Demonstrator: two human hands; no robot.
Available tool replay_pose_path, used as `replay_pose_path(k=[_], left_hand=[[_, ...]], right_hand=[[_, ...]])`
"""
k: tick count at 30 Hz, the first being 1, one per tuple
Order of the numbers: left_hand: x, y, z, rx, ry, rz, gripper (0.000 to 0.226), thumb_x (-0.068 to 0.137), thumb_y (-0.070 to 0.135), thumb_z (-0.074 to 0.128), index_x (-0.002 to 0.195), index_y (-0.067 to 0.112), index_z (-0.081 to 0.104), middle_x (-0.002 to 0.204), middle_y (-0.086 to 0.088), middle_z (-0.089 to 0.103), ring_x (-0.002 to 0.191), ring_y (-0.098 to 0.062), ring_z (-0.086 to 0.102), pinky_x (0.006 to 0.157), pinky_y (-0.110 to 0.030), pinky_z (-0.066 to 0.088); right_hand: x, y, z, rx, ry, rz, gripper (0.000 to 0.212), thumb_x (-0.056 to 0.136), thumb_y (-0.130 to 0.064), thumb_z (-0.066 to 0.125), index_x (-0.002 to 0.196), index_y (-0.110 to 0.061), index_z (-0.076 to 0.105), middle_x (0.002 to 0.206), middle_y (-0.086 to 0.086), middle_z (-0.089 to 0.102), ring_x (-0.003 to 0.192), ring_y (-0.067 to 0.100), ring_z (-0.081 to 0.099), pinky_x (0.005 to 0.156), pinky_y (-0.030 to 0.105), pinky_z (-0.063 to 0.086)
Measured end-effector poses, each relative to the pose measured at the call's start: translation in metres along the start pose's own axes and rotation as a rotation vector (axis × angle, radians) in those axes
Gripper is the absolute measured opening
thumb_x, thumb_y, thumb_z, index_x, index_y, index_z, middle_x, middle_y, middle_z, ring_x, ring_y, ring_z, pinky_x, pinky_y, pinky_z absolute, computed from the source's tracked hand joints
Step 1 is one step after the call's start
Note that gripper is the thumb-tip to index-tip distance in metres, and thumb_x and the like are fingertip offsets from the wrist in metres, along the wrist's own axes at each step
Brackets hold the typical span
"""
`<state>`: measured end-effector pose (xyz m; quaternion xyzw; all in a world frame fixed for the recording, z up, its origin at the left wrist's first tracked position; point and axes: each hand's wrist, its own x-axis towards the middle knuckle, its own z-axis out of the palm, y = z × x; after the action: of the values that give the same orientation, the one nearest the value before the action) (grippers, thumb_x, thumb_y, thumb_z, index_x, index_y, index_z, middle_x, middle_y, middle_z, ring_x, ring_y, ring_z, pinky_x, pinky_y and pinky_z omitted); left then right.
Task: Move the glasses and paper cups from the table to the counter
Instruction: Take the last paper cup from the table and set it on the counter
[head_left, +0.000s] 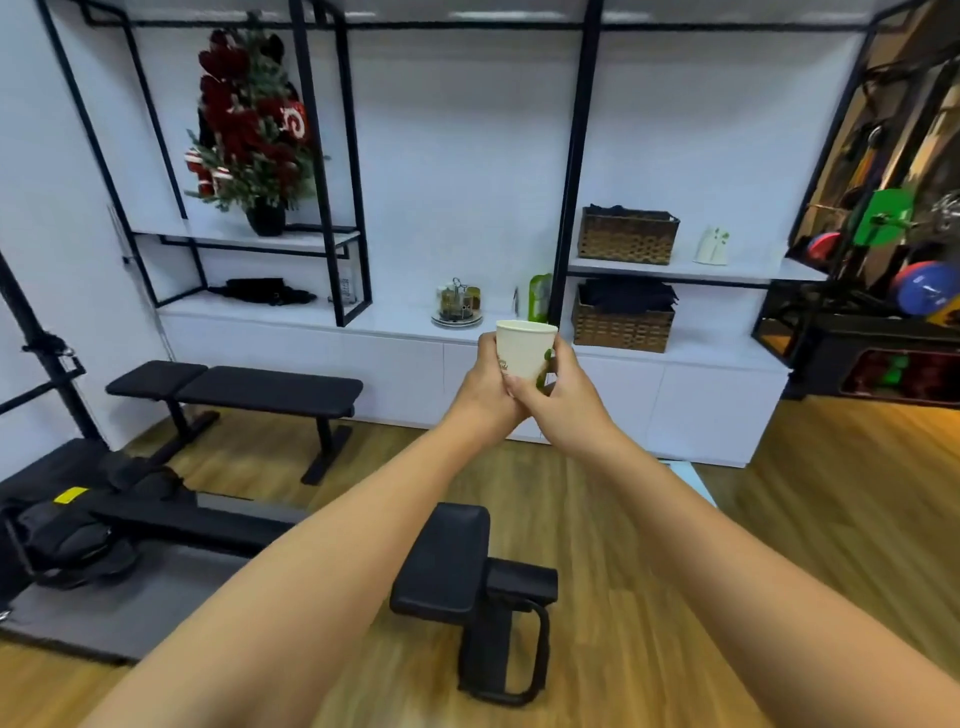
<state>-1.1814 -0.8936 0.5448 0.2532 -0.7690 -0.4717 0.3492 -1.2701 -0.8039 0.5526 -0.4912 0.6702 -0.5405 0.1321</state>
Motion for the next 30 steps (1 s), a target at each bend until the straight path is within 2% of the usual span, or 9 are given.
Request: replay_pose_path(k=[3,6,11,16,20,25,26,28,30], left_hand=[[0.052,-0.018,0.021,0.066,-0.041,-0.008,0.083,0.055,0.061,0.067,0.125,0.032,0.033,0.108,0.009,0.062,0.097,-0.014,0.065,0.078,-0.036,0.059],[0.116,-0.039,0.039,0.074,-0.049,-0.015,0.08,0.056,0.059,0.07,0.124,0.033,0.036,0.107,0.009,0.064,0.095,-0.011,0.065,0.072,-0.031,0.057],[0.216,-0.062,0.065,0.084,-0.065,0.02,0.09,0.068,0.051,0.071,0.146,0.034,0.03,0.119,0.008,0.065,0.101,-0.006,0.064,0.079,-0.03,0.056],[0.296,-0.081,0.101,0.114,-0.095,0.075,0.099,0.08,0.04,0.068,0.159,0.035,0.009,0.132,0.004,0.063,0.107,-0.011,0.066,0.089,-0.037,0.058],[0.359,-0.096,0.136,0.11,-0.055,0.08,0.097,0.076,0.047,0.062,0.156,0.038,0.007,0.134,0.001,0.06,0.11,-0.018,0.066,0.092,-0.046,0.057],[0.45,-0.117,0.177,0.133,0.084,0.078,0.097,0.072,0.057,0.061,0.152,0.046,0.007,0.132,0.004,0.059,0.109,-0.015,0.065,0.088,-0.038,0.058],[0.47,-0.122,0.185,0.15,0.11,0.065,0.096,0.075,0.052,0.064,0.152,0.047,0.007,0.133,0.004,0.059,0.108,-0.016,0.066,0.088,-0.04,0.058],[0.504,-0.135,0.201,0.209,0.127,0.027,0.092,0.081,0.041,0.067,0.151,0.046,0.006,0.133,0.004,0.06,0.105,-0.018,0.067,0.087,-0.044,0.058],[0.537,-0.147,0.222,0.265,0.148,-0.008,0.084,0.084,0.043,0.065,0.146,0.046,0.009,0.128,0.005,0.063,0.098,-0.017,0.068,0.083,-0.045,0.058]], right_hand=[[0.048,0.037,-0.015,-0.01,0.006,0.022,0.067,0.093,-0.029,0.068,0.149,-0.024,0.033,0.124,-0.011,0.056,0.099,-0.004,0.057,0.066,0.001,0.042],[0.107,0.068,-0.026,0.009,0.013,0.052,0.063,0.093,-0.031,0.068,0.148,-0.024,0.036,0.124,-0.011,0.055,0.108,0.009,0.059,0.077,0.012,0.044],[0.203,0.107,-0.043,0.051,0.044,0.107,0.065,0.095,-0.031,0.067,0.15,-0.019,0.036,0.132,-0.002,0.054,0.119,0.018,0.056,0.096,0.031,0.047],[0.279,0.155,-0.065,0.065,0.063,0.133,0.06,0.097,-0.034,0.063,0.149,-0.018,0.036,0.127,-0.004,0.058,0.108,0.012,0.055,0.078,0.02,0.045],[0.344,0.2,-0.09,0.058,0.037,0.088,0.054,0.098,-0.033,0.062,0.147,-0.019,0.044,0.123,-0.005,0.062,0.101,0.004,0.06,0.073,0.01,0.045],[0.437,0.256,-0.118,0.041,0.008,-0.023,0.046,0.096,-0.033,0.065,0.139,-0.019,0.055,0.116,-0.003,0.068,0.085,-0.008,0.065,0.067,0.007,0.048],[0.455,0.268,-0.124,0.033,-0.005,-0.035,0.043,0.096,-0.033,0.066,0.135,-0.019,0.058,0.112,-0.001,0.069,0.084,-0.007,0.065,0.068,0.009,0.05],[0.486,0.292,-0.135,0.005,-0.044,-0.002,0.037,0.095,-0.038,0.065,0.126,-0.017,0.062,0.103,0.001,0.071,0.085,0.005,0.068,0.074,0.026,0.057],[0.516,0.32,-0.151,-0.058,-0.072,0.035,0.039,0.094,-0.045,0.063,0.119,-0.015,0.063,0.091,0.0,0.07,0.081,0.015,0.067,0.067,0.035,0.055]])
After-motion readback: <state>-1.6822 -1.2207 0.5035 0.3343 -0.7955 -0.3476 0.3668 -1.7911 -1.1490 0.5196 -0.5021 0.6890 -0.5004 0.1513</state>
